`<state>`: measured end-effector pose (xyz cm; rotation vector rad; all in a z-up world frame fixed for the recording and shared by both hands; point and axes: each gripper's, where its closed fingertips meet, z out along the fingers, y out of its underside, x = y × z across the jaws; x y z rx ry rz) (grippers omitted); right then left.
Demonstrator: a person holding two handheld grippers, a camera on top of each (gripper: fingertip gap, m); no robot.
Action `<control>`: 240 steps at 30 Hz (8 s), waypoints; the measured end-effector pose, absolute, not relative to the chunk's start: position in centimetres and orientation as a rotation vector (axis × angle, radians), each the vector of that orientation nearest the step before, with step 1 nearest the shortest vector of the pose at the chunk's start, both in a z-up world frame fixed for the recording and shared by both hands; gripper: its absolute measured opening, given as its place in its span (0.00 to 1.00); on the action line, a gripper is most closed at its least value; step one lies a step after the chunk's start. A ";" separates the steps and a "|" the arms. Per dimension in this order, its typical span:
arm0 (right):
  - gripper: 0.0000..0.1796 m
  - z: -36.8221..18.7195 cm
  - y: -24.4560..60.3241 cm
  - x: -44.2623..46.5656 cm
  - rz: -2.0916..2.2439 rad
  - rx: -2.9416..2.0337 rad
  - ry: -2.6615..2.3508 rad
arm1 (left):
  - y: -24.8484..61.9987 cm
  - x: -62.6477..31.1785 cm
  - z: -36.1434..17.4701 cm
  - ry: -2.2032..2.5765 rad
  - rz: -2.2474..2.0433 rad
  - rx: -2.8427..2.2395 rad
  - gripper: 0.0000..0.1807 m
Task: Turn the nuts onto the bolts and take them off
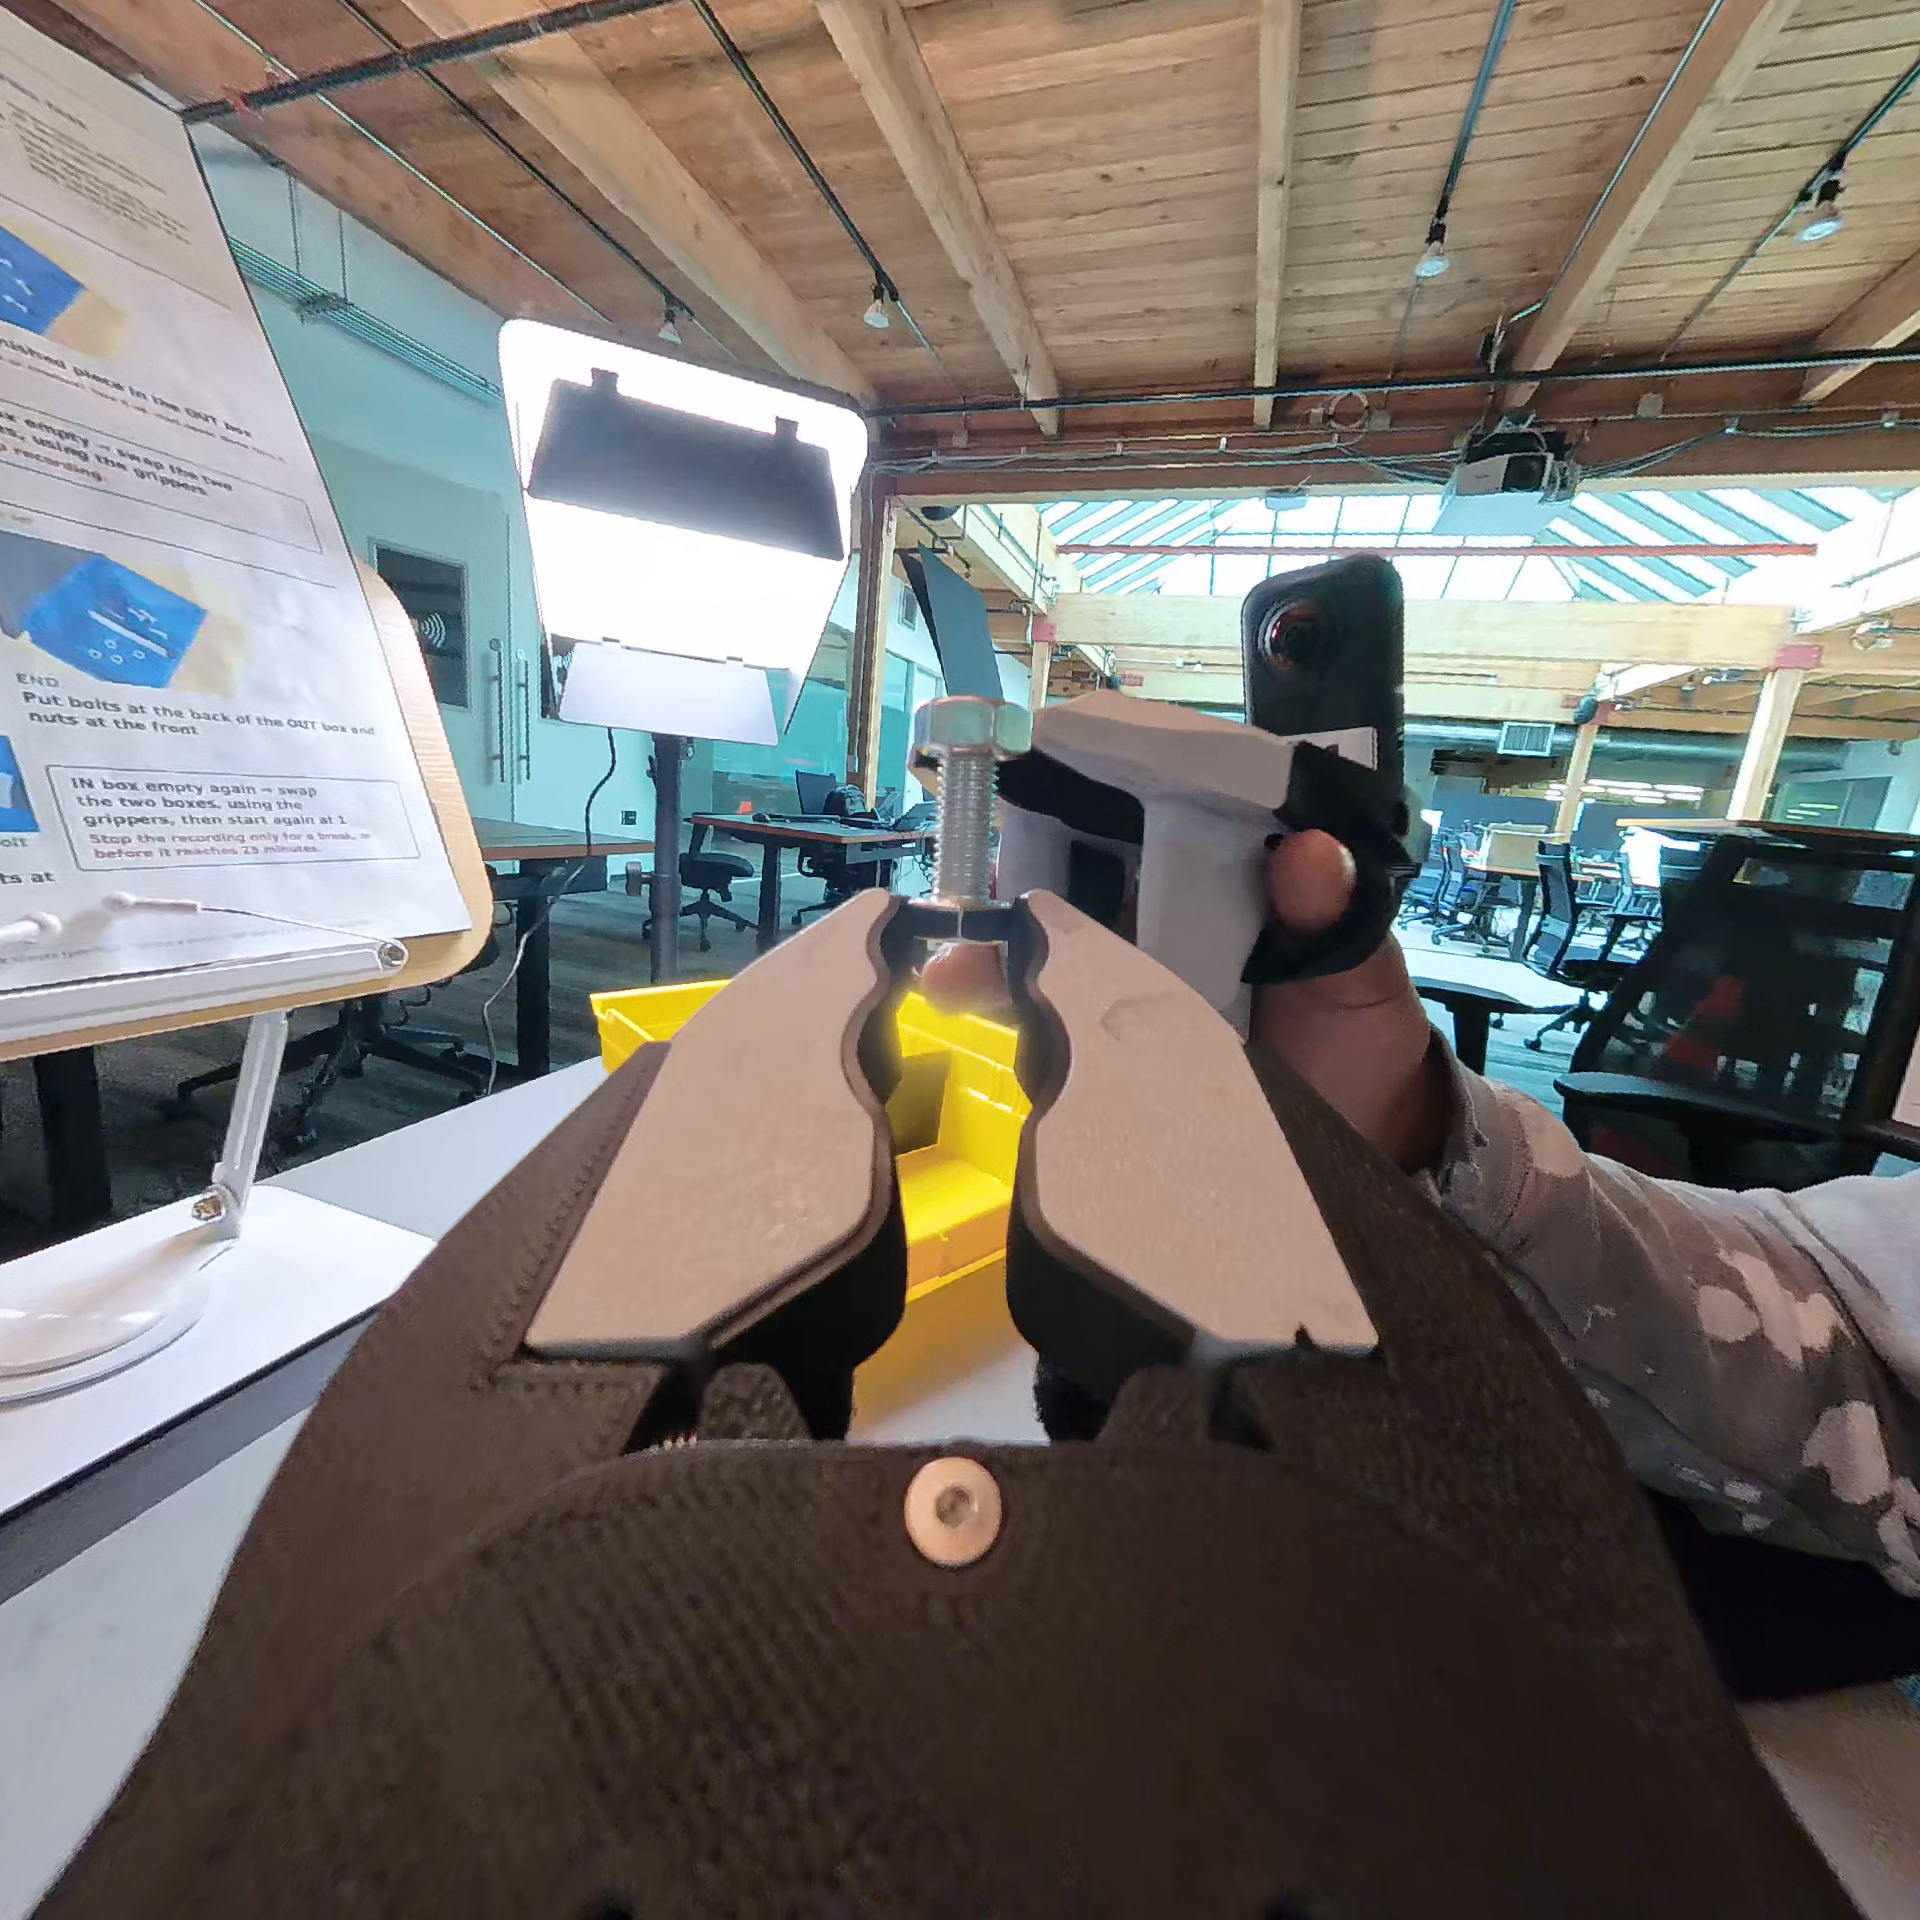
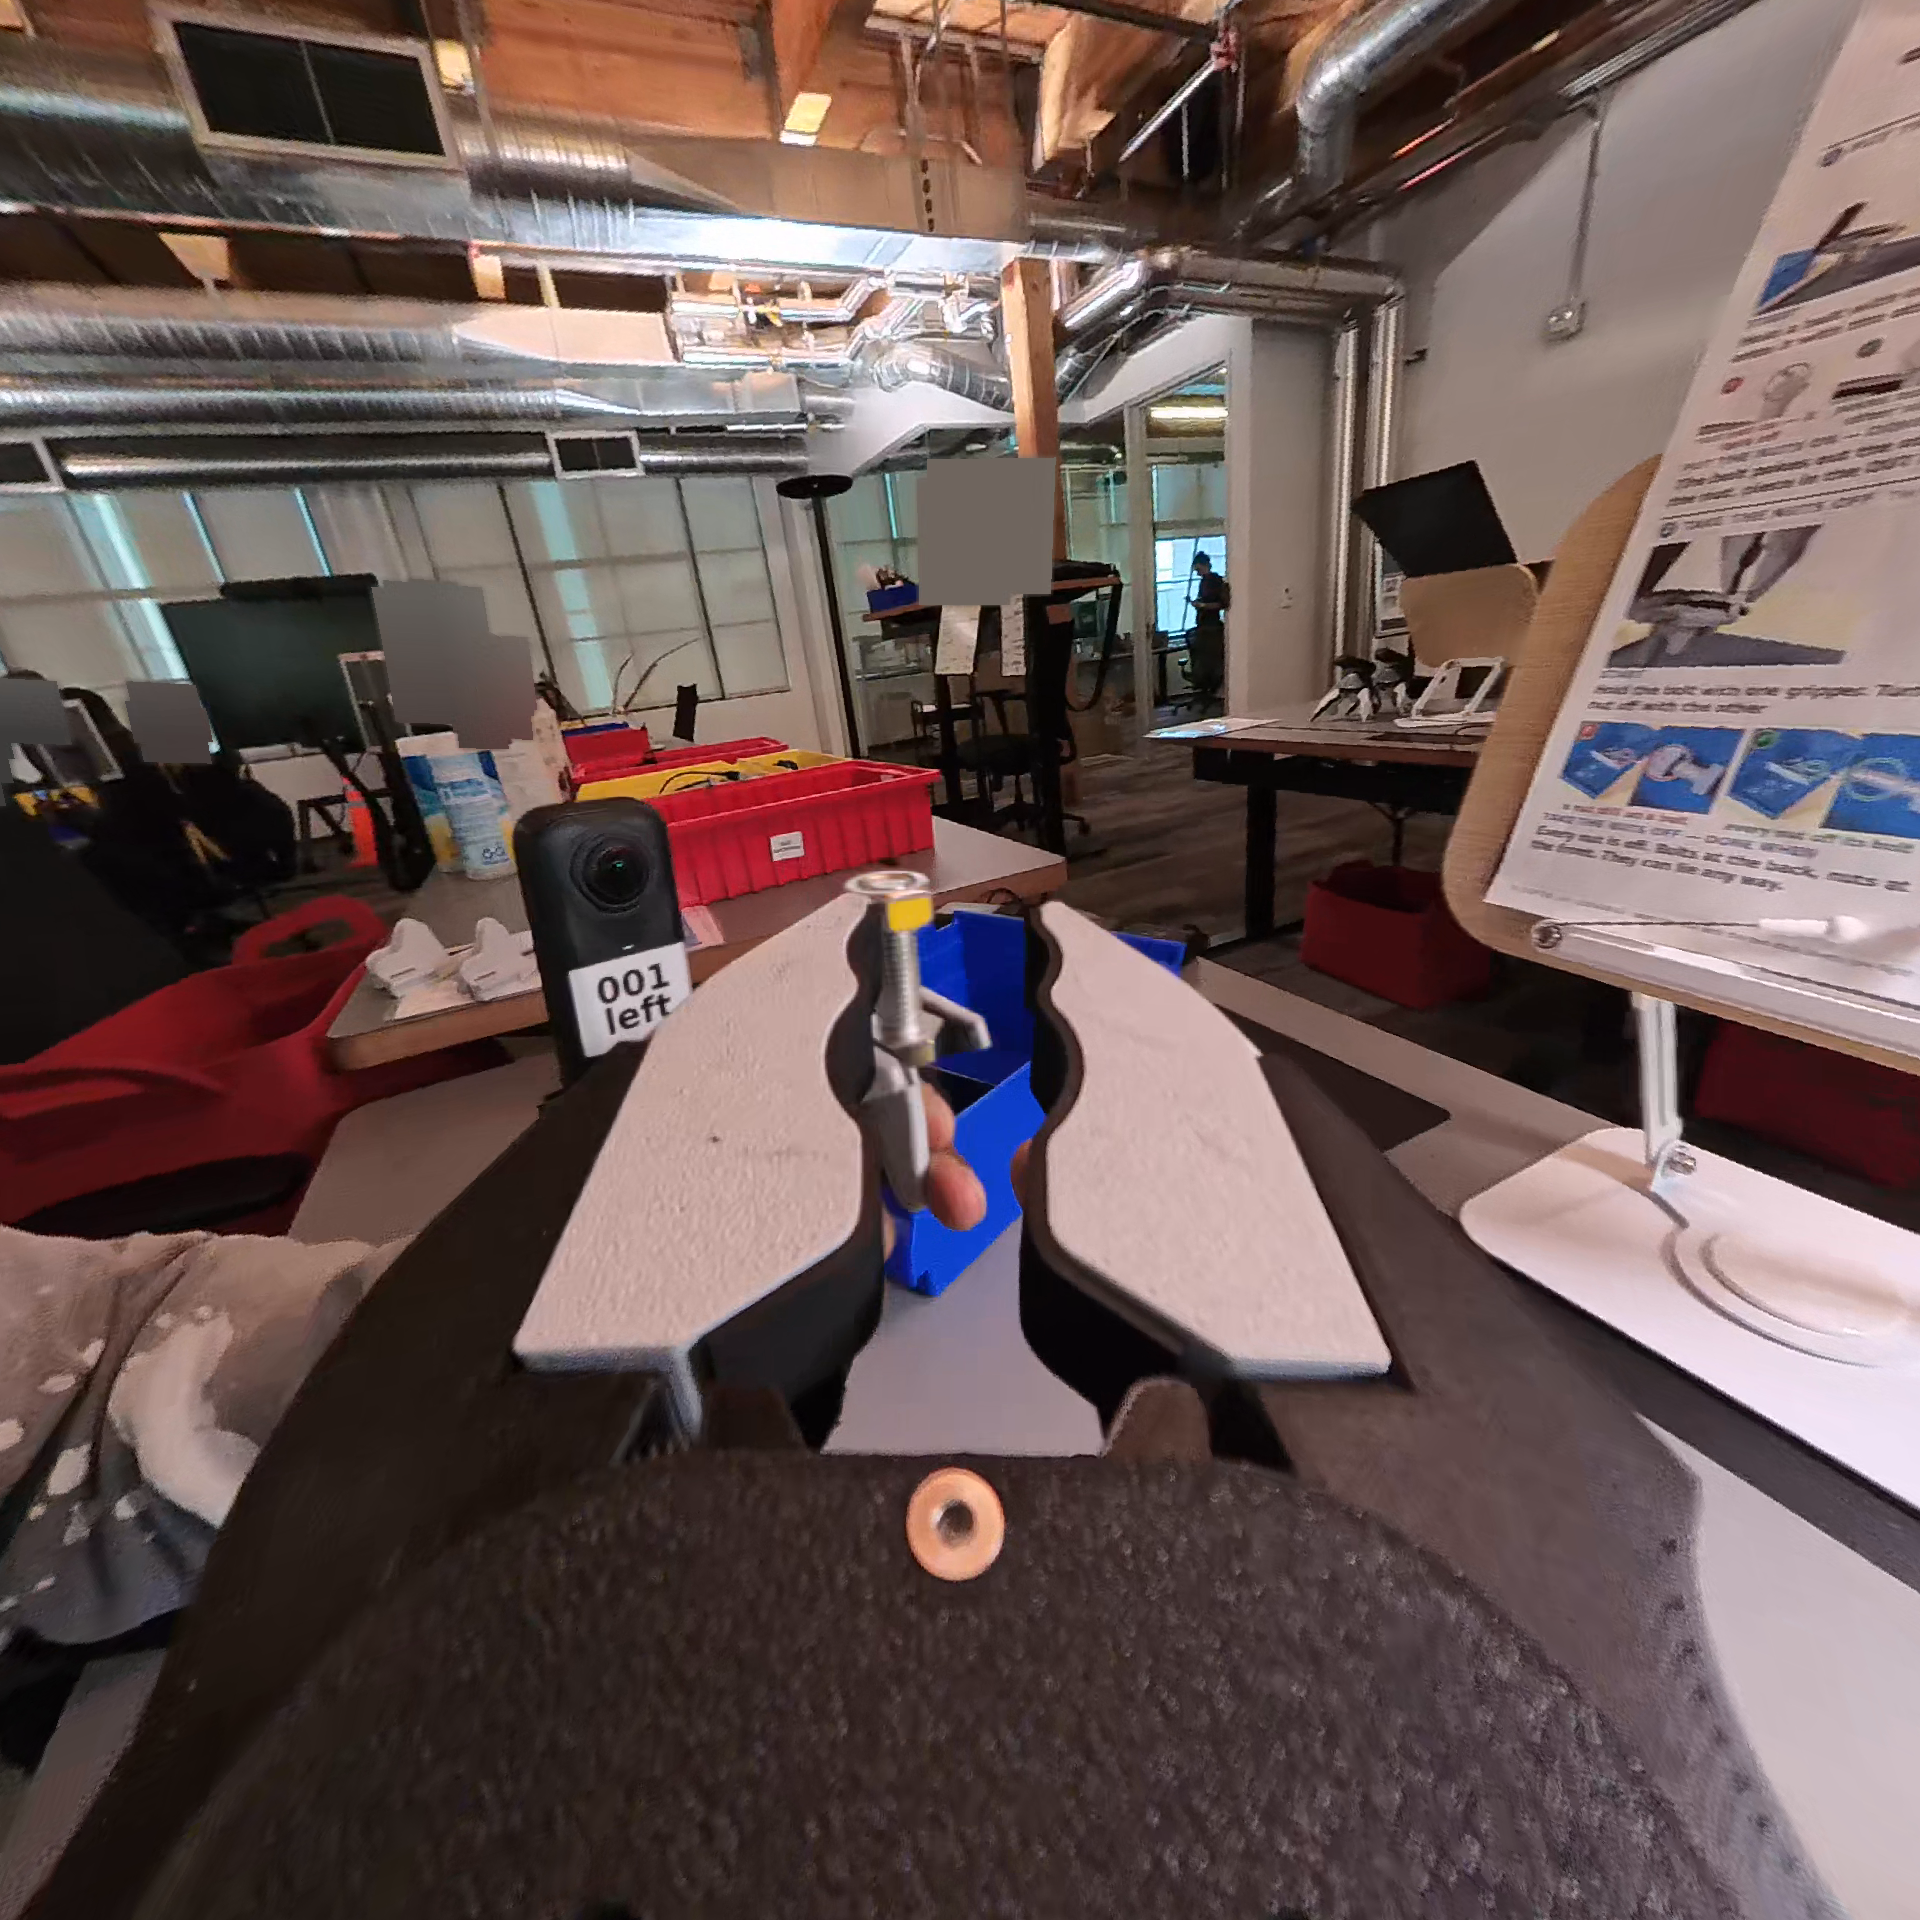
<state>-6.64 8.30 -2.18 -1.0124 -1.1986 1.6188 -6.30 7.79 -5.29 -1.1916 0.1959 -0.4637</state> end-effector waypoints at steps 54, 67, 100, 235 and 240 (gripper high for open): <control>0.13 -3.2 10.8 -5.7 1.610 -0.975 -1.304 | 8.5 -5.0 -6.8 0.295 -0.490 -1.348 0.10; 0.12 -3.2 9.5 -6.0 1.633 -0.950 -1.315 | 8.5 -5.2 -6.8 0.296 -0.463 -1.350 0.10; 0.13 -2.4 9.1 -5.6 1.713 -0.925 -1.285 | 8.0 -5.9 -6.0 0.280 -0.491 -1.302 0.10; 0.20 -19.1 12.3 -2.4 -0.058 -0.358 -2.336 | 11.2 -1.6 -21.6 0.497 -0.556 -1.980 0.10; 0.05 -21.0 11.6 -2.3 -0.100 -0.315 -2.331 | 11.1 -1.2 -21.9 0.528 -0.535 -1.997 0.11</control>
